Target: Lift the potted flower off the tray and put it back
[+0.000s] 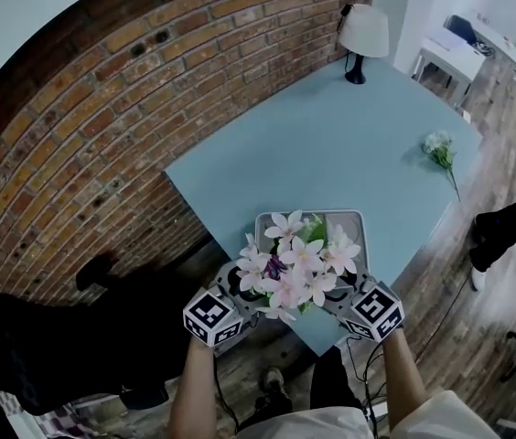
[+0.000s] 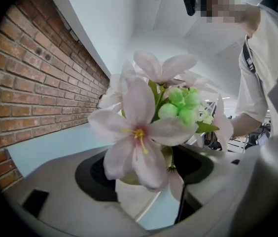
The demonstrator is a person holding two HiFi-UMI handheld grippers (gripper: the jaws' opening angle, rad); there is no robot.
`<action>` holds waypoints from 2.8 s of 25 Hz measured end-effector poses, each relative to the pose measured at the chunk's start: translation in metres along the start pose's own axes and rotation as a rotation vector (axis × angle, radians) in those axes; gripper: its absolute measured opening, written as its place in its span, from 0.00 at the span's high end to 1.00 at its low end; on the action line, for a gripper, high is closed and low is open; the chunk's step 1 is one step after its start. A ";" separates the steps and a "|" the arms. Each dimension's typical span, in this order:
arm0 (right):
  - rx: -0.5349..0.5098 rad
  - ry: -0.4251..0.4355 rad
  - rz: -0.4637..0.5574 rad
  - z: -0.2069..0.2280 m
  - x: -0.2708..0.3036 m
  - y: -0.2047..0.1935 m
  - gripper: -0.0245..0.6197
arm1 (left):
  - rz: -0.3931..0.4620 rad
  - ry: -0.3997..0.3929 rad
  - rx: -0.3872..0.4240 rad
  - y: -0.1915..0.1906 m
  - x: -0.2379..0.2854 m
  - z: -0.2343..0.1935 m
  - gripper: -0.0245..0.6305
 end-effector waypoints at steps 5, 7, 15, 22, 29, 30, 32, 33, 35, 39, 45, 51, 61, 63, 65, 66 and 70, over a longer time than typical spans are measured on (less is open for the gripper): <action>0.016 -0.043 0.044 -0.044 -0.026 0.001 0.48 | 0.031 -0.014 0.009 0.001 -0.032 0.034 0.40; 0.031 -0.049 0.069 -0.059 -0.039 0.004 0.48 | 0.057 -0.018 0.001 0.006 -0.045 0.047 0.40; 0.003 -0.133 0.089 -0.116 -0.066 -0.001 0.48 | 0.043 -0.010 0.125 0.008 -0.084 0.093 0.40; 0.000 -0.167 0.091 -0.166 -0.087 -0.008 0.48 | 0.048 -0.018 0.143 -0.002 -0.116 0.131 0.40; 0.014 -0.183 0.069 -0.194 -0.110 0.006 0.49 | 0.068 -0.036 0.142 0.011 -0.143 0.152 0.40; 0.019 -0.187 0.072 -0.198 -0.112 0.006 0.48 | 0.069 -0.039 0.150 0.012 -0.145 0.155 0.40; 0.027 -0.197 0.077 -0.203 -0.115 0.004 0.48 | 0.067 -0.048 0.167 0.012 -0.147 0.159 0.40; 0.030 -0.202 0.079 -0.204 -0.116 0.003 0.48 | 0.063 -0.051 0.177 0.013 -0.148 0.160 0.40; 0.036 -0.209 0.079 -0.204 -0.115 0.003 0.48 | 0.053 -0.055 0.195 0.014 -0.147 0.159 0.40; 0.045 -0.214 0.068 -0.203 -0.117 0.001 0.48 | 0.033 -0.055 0.210 0.016 -0.144 0.161 0.40; 0.042 -0.220 0.061 -0.203 -0.124 -0.008 0.48 | 0.028 -0.051 0.202 0.013 -0.138 0.172 0.40; 0.043 -0.210 0.055 -0.188 -0.119 -0.009 0.48 | 0.025 -0.050 0.184 0.015 -0.126 0.163 0.41; 0.048 -0.173 0.037 -0.149 -0.104 -0.010 0.48 | 0.002 -0.033 0.139 0.018 -0.096 0.137 0.40; 0.050 -0.163 0.032 -0.139 -0.100 -0.010 0.49 | -0.006 -0.029 0.125 0.018 -0.088 0.131 0.40; 0.046 -0.154 0.021 -0.128 -0.096 -0.011 0.49 | -0.018 -0.024 0.113 0.018 -0.079 0.125 0.40; 0.043 -0.147 0.015 -0.123 -0.094 -0.012 0.49 | -0.021 -0.019 0.105 0.017 -0.075 0.123 0.40; 0.042 -0.110 0.007 -0.100 -0.083 -0.012 0.49 | -0.022 0.007 0.068 0.016 -0.060 0.108 0.40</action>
Point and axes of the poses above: the fingertips, and each gripper's own axes: x forward along the fingers, z to its right, y out of its top, the point moved 5 cm from there along -x, backward along the fingers, and after that the axes turned 14 degrees about -z, right-handed, at the moved point
